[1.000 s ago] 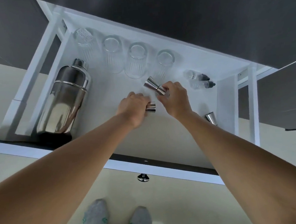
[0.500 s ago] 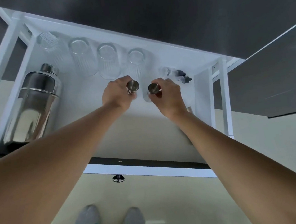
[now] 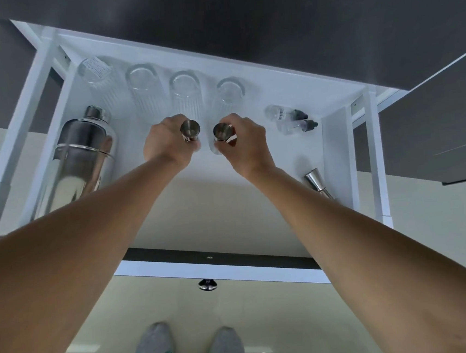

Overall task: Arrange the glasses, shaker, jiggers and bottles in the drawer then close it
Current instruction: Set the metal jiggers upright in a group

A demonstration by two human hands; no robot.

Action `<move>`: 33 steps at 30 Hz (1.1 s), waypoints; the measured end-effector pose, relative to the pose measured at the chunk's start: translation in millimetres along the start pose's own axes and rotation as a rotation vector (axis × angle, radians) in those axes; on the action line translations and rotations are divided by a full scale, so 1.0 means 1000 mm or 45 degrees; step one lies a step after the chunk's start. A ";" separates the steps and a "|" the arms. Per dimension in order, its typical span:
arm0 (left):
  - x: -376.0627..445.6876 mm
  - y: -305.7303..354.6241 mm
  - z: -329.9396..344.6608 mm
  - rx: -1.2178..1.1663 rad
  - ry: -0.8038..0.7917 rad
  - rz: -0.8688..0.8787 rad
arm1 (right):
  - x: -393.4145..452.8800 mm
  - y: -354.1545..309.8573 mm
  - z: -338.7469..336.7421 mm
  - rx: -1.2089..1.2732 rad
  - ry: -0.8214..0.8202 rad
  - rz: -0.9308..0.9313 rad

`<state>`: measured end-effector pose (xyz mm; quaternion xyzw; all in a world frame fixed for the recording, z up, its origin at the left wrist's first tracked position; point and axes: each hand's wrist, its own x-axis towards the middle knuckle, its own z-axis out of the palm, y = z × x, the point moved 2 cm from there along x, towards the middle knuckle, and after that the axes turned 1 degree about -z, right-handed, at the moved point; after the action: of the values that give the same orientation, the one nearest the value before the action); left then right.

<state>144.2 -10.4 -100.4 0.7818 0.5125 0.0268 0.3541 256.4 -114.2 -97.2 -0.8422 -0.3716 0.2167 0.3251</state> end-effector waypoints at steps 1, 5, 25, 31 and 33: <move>0.001 -0.002 -0.003 0.002 0.009 -0.010 | 0.000 -0.004 0.004 0.003 -0.010 -0.014; 0.003 -0.011 -0.007 -0.019 -0.007 -0.035 | -0.003 -0.014 0.006 0.013 -0.052 -0.013; -0.119 0.107 0.136 0.718 -0.602 1.391 | -0.061 0.104 -0.132 -0.377 -0.202 0.638; -0.101 0.079 0.108 0.921 -0.624 1.278 | -0.072 0.107 -0.117 -0.590 -0.345 0.637; -0.092 0.065 0.093 0.883 -0.627 1.209 | -0.080 0.104 -0.108 -0.663 -0.359 0.604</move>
<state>189.2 -149.7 -102.1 0.9763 -0.0073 -0.1670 0.1374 322.2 -270.5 -85.9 -0.9211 -0.2501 0.2982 -0.0133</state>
